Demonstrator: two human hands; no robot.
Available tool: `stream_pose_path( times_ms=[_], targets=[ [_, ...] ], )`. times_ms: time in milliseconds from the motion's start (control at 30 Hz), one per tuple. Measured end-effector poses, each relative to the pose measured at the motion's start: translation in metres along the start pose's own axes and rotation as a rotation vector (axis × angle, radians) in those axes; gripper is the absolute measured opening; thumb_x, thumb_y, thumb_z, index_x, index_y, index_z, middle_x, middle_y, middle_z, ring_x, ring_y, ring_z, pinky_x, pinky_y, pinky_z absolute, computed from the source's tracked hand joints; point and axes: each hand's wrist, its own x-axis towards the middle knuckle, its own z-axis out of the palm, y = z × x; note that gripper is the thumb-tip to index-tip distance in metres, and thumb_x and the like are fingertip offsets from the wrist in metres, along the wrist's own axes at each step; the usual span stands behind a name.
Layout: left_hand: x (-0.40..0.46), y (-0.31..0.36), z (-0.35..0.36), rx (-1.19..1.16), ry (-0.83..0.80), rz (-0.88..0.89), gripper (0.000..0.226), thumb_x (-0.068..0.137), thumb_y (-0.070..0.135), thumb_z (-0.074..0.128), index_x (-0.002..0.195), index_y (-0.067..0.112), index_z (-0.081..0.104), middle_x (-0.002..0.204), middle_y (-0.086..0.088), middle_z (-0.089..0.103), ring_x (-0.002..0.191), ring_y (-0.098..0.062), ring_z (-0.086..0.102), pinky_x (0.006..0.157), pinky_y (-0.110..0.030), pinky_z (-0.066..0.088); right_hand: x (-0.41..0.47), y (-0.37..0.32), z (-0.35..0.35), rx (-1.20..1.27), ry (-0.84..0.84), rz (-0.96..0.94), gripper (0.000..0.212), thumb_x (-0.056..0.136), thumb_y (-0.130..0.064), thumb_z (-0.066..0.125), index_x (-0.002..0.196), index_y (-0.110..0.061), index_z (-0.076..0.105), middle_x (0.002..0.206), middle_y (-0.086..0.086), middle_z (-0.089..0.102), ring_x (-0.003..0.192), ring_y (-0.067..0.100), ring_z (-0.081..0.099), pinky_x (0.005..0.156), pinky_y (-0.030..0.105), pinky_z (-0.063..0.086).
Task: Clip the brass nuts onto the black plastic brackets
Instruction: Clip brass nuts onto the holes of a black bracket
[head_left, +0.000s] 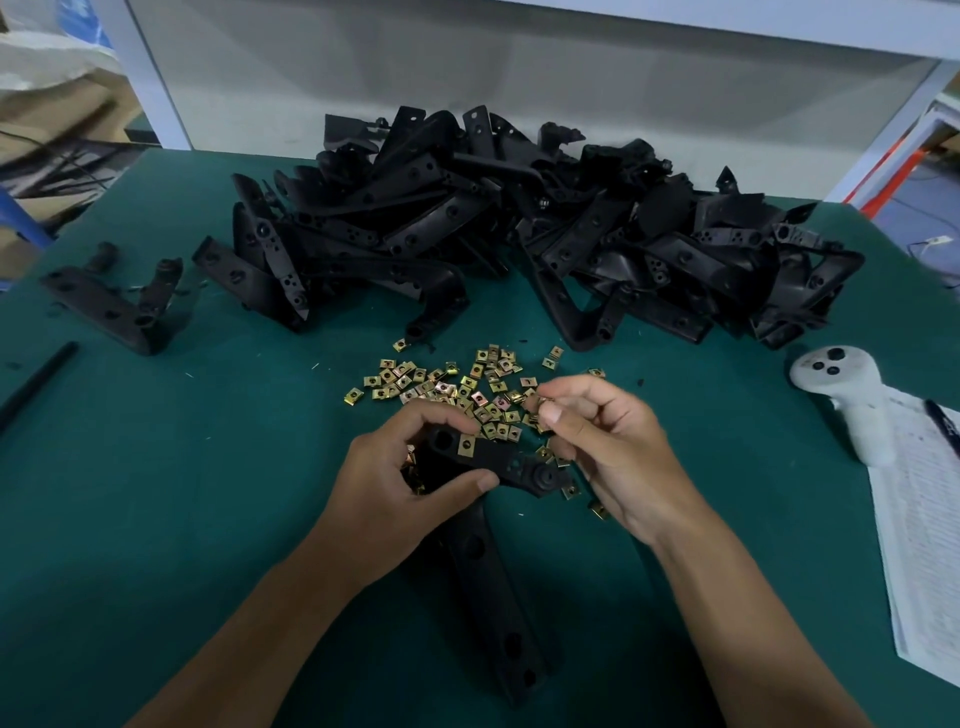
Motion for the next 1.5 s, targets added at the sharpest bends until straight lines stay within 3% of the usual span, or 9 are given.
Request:
stream_pose_path(
  times_ms=[167, 367, 600, 800, 1100, 1267, 1367, 1433, 1500],
  targets=[
    [0.0015, 0.0030, 0.0002, -0.015, -0.002, -0.020, 0.031, 0.074, 0.051, 0.078, 0.101, 0.046, 0.065, 0.098, 0.019, 0.071, 0.087, -0.004, 0.069, 0.074, -0.015, 0.054, -0.0019, 0.0003, 0.0001, -0.036, -0.069, -0.011, 0.013, 0.088, -0.029, 0.069, 0.098, -0.027, 0.077, 0.081, -0.007, 0.070, 0.075, 0.002, 0.060, 0.064, 0.019, 0.046],
    [0.0021, 0.0054, 0.0009, -0.064, 0.007, -0.078, 0.031, 0.068, 0.049, 0.083, 0.096, 0.046, 0.069, 0.094, 0.016, 0.074, 0.081, 0.000, 0.070, 0.068, -0.009, 0.051, -0.0032, 0.0028, -0.0005, -0.202, -0.154, 0.048, 0.019, 0.091, -0.033, 0.070, 0.109, -0.030, 0.077, 0.097, -0.012, 0.073, 0.098, 0.013, 0.065, 0.090, 0.039, 0.050],
    [0.0022, 0.0051, 0.0018, -0.080, 0.018, -0.103, 0.032, 0.062, 0.051, 0.080, 0.092, 0.048, 0.070, 0.088, 0.018, 0.075, 0.076, 0.003, 0.068, 0.065, -0.006, 0.049, -0.0043, -0.0002, 0.0010, -0.142, -0.148, 0.067, 0.016, 0.090, -0.026, 0.069, 0.103, -0.029, 0.079, 0.099, -0.007, 0.075, 0.098, 0.012, 0.068, 0.082, 0.023, 0.054],
    [0.0020, 0.0018, 0.0008, -0.061, 0.009, -0.087, 0.031, 0.064, 0.050, 0.081, 0.092, 0.047, 0.070, 0.084, 0.017, 0.075, 0.074, 0.001, 0.069, 0.067, -0.009, 0.051, -0.0047, -0.0030, 0.0023, -0.149, -0.147, 0.081, 0.018, 0.088, -0.022, 0.068, 0.099, -0.029, 0.080, 0.104, -0.002, 0.077, 0.100, 0.015, 0.070, 0.084, 0.025, 0.055],
    [0.0016, 0.0015, 0.0013, -0.032, 0.041, -0.040, 0.031, 0.064, 0.055, 0.081, 0.092, 0.051, 0.069, 0.086, 0.017, 0.075, 0.079, -0.002, 0.071, 0.070, -0.013, 0.054, -0.0052, -0.0001, -0.0008, -0.129, -0.155, 0.085, 0.026, 0.083, -0.035, 0.071, 0.105, -0.025, 0.080, 0.111, 0.007, 0.076, 0.109, 0.027, 0.069, 0.096, 0.039, 0.054],
    [0.0027, -0.0002, 0.0022, -0.017, 0.094, -0.036, 0.031, 0.065, 0.057, 0.080, 0.093, 0.051, 0.069, 0.085, 0.018, 0.075, 0.079, -0.002, 0.071, 0.067, -0.013, 0.054, -0.0045, 0.0049, 0.0000, -0.154, -0.131, 0.014, 0.028, 0.088, -0.035, 0.067, 0.112, -0.024, 0.078, 0.115, 0.011, 0.074, 0.112, 0.051, 0.058, 0.095, 0.069, 0.043],
    [0.0029, -0.0022, 0.0019, -0.019, 0.149, -0.043, 0.031, 0.065, 0.057, 0.080, 0.093, 0.050, 0.069, 0.088, 0.020, 0.074, 0.083, -0.001, 0.070, 0.067, -0.016, 0.057, -0.0055, 0.0042, 0.0040, -0.146, -0.134, -0.001, 0.033, 0.087, -0.035, 0.069, 0.119, -0.027, 0.075, 0.118, 0.014, 0.072, 0.109, 0.049, 0.059, 0.088, 0.053, 0.049],
    [0.0038, -0.0029, 0.0014, -0.034, 0.179, -0.051, 0.031, 0.065, 0.056, 0.080, 0.092, 0.048, 0.068, 0.088, 0.020, 0.074, 0.082, 0.001, 0.069, 0.065, -0.017, 0.057, -0.0074, 0.0008, 0.0053, -0.129, -0.156, 0.002, 0.037, 0.084, -0.031, 0.074, 0.122, -0.029, 0.072, 0.119, 0.007, 0.072, 0.111, 0.027, 0.066, 0.088, 0.031, 0.052],
    [0.0042, -0.0030, 0.0010, -0.044, 0.186, -0.046, 0.031, 0.066, 0.054, 0.081, 0.093, 0.046, 0.068, 0.089, 0.020, 0.074, 0.083, 0.001, 0.069, 0.067, -0.016, 0.056, -0.0078, -0.0013, 0.0061, -0.142, -0.171, 0.010, 0.039, 0.082, -0.024, 0.078, 0.120, -0.032, 0.073, 0.117, 0.000, 0.074, 0.113, 0.013, 0.067, 0.087, 0.021, 0.052]
  ],
)
